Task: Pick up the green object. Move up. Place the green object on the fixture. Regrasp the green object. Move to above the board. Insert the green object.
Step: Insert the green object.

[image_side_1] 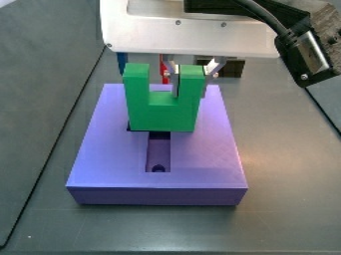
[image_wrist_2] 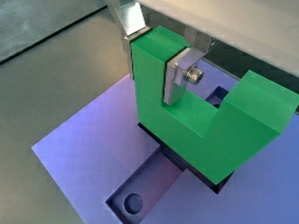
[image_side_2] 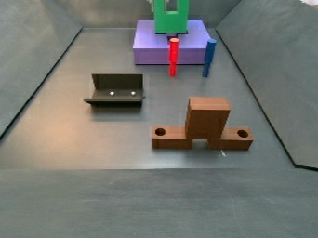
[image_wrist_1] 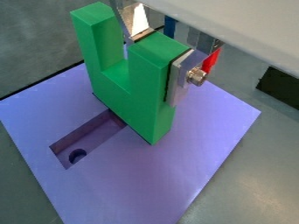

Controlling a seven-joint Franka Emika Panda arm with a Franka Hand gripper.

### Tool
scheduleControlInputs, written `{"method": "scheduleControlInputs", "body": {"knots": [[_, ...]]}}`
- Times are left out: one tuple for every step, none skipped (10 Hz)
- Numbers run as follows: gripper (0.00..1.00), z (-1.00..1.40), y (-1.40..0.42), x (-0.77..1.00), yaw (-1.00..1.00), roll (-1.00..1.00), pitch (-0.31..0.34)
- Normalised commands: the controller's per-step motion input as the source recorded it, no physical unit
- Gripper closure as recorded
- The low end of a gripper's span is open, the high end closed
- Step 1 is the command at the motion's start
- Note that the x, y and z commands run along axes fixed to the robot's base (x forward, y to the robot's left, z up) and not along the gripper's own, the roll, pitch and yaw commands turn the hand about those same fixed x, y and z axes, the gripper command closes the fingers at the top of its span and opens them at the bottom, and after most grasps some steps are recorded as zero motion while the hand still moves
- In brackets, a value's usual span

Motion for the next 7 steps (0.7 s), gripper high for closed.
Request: {"method": "scheduleControlInputs", "body": {"knots": [[1.0,-0.01,0.0,0.0,-0.11,-0.05,0.0],[1.0,-0.05,0.01,-0.09,-0.14,-0.02,-0.003],[1.0,-0.03,0.02,-0.07,-0.14,-0.03,0.0],[1.0,-0.04,0.05,-0.08,-0.14,-0.05,-0.001],[1.0,-0.02,0.05,-0.12,-0.09,-0.09,-0.024],[1.0,-0.07,0.01,-0.04,0.0,-0.13,-0.04],[1.0,-0.11,0.0,-0.06,0.0,-0.13,-0.053]]}}
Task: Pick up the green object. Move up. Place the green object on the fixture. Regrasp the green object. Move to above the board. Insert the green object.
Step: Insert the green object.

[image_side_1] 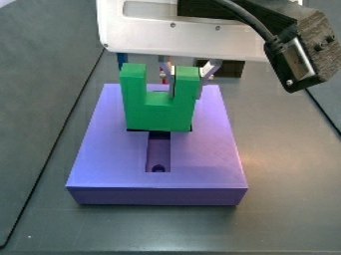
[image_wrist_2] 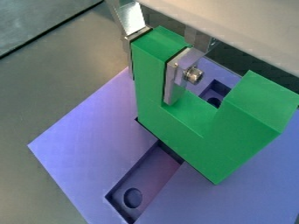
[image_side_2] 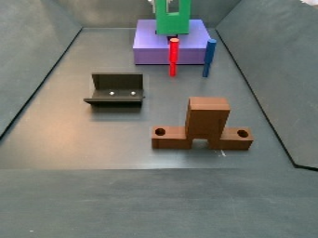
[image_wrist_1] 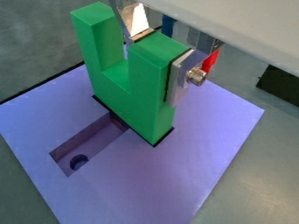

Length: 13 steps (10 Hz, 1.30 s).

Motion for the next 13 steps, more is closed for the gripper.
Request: {"method": "scheduleControlInputs", "body": {"knots": [[1.0,-0.11,-0.01,0.0,0.0,-0.14,-0.041],[1.0,-0.15,-0.05,0.0,0.0,-0.17,-0.049],[1.0,-0.17,-0.03,0.0,0.0,-0.17,-0.05],[1.0,-0.18,0.0,0.0,0.0,-0.16,-0.047],[1.0,-0.21,0.0,0.0,0.0,-0.14,-0.041],[1.0,-0.26,0.0,0.0,0.0,-0.14,-0.047],[1.0,-0.3,0.0,0.07,0.0,-0.2,-0.074],[1.0,-0.31,0.0,0.15,0.0,-0.24,-0.103],[1.0,-0.35,0.0,0.16,-0.01,-0.24,-0.136],[1.0,-0.36,0.0,0.09,-0.02,-0.24,-0.144],[1.0,-0.31,0.02,0.0,0.0,-0.14,-0.081],[1.0,-0.34,0.06,0.0,0.0,-0.05,-0.067],[1.0,-0.47,0.03,-0.05,0.0,0.0,-0.096]]}}
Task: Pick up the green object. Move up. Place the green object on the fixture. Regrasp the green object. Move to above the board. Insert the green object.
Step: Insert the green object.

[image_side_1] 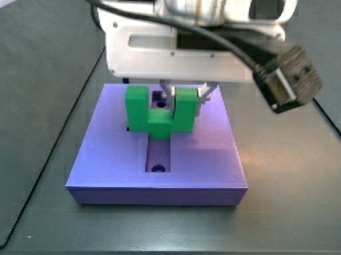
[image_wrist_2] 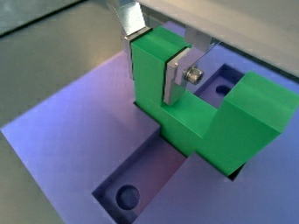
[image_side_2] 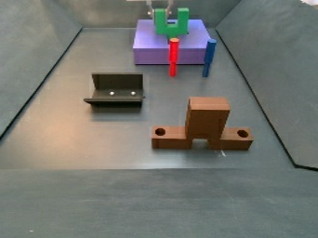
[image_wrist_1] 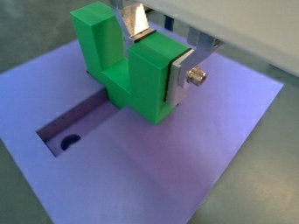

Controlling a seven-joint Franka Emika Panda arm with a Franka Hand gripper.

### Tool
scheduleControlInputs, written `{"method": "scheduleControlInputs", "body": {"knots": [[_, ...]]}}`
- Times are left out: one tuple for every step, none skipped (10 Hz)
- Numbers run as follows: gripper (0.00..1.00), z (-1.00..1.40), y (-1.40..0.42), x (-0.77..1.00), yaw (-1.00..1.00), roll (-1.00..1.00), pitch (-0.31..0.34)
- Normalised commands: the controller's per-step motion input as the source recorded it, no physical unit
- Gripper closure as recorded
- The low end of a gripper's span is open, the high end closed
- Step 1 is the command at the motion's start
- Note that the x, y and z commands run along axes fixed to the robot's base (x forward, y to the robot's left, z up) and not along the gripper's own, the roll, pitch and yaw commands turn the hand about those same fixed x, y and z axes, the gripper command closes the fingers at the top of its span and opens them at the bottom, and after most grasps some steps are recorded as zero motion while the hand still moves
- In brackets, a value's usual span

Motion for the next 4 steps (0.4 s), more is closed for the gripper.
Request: {"method": "scheduleControlInputs", "body": {"knots": [[1.0,-0.58,0.01,-0.08,0.0,0.03,-0.1],[1.0,-0.61,0.0,-0.11,0.0,0.14,-0.044],[1.0,-0.18,0.0,0.0,0.0,0.09,0.0],[1.0,0.0,0.0,0.0,0.0,0.0,0.0]]}}
